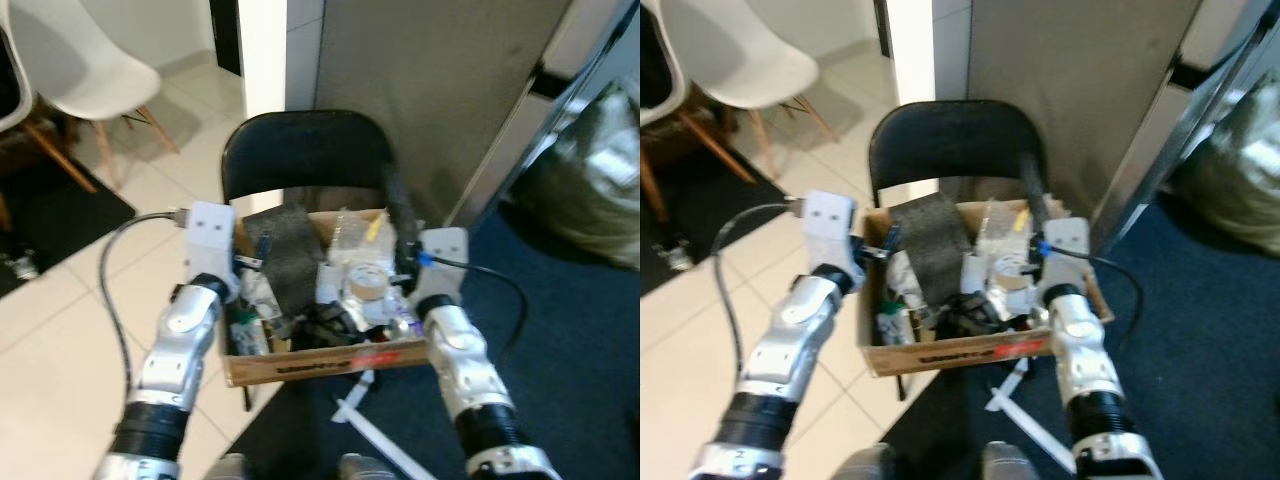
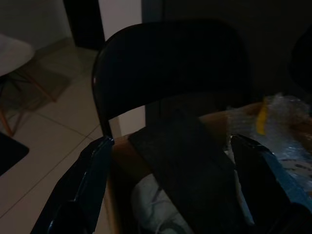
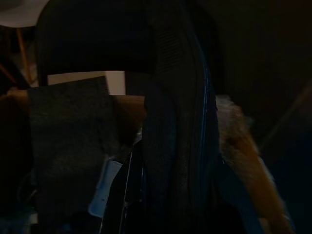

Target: Picking trash to rubbish bin

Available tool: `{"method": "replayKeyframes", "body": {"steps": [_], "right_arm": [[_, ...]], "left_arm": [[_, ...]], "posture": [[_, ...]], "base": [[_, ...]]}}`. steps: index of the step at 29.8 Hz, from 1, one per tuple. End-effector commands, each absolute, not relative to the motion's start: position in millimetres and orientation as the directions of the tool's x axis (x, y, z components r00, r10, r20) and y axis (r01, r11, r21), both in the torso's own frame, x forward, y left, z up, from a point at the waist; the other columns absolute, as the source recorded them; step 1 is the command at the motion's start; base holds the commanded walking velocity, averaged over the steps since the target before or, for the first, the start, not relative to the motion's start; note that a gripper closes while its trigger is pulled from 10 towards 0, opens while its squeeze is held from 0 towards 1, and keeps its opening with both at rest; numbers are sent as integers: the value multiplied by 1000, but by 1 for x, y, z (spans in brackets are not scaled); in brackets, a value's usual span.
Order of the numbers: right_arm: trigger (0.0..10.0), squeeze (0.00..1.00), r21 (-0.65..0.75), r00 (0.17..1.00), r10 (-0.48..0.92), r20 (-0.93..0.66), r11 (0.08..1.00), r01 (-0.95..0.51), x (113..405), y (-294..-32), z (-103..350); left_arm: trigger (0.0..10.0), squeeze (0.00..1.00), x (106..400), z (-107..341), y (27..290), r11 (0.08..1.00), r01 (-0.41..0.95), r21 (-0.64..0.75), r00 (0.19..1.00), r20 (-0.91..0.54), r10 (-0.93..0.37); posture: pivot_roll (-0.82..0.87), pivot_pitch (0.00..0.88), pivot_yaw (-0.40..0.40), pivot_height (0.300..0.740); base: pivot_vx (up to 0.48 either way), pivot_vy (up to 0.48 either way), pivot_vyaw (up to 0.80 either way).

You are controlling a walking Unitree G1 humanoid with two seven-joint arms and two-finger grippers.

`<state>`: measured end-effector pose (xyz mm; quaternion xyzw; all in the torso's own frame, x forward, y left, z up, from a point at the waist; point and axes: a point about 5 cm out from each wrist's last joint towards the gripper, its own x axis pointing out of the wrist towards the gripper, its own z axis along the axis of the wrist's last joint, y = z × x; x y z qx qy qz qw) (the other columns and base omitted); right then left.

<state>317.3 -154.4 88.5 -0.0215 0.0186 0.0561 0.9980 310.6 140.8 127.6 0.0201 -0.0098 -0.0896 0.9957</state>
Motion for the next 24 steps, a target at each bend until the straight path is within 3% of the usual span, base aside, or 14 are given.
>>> {"method": "replayKeyframes", "body": {"steps": [1, 10, 14, 16, 17, 24], "right_arm": [[10000, 0, -43, 995, 100, -12, 994, -101, 318, -159, 93], [10000, 0, -41, 994, 109, -13, 993, -110, 319, -159, 93], [10000, 0, -17, 990, 138, -26, 990, -138, 322, -156, 94], [10000, 0, -54, 979, 191, -75, 979, -195, 327, -153, 90], [10000, 0, -112, 951, 258, -171, 954, -279, 332, -148, 82], [10000, 0, -138, 914, 325, -244, 921, -365, 334, -143, 76]], "left_arm": [[10000, 0, 309, 124, 139, 983, 181, 42, 983, 2, -181], [10000, 0, 308, 120, 137, 981, 186, 61, 982, -25, -185], [10000, 0, 307, 108, 137, 972, 210, 109, 974, -107, -198], [10000, 0, 305, 99, 135, 957, 257, 131, 957, -169, -234], [10000, 0, 302, 91, 133, 935, 322, 148, 931, -230, -285], [10000, 0, 299, 87, 131, 909, 389, 150, 902, -264, -342]], "posture": [[-60, 44, -33, 740], [-59, 45, -33, 740], [-56, 57, -31, 740], [-58, 60, -31, 740], [-56, 69, -36, 740], [-55, 77, -41, 740]], "base": [[274, 0, 0], [30, 0, 0], [0, 0, 0], [0, 0, 0], [0, 0, 0], [0, 0, 0]]}}
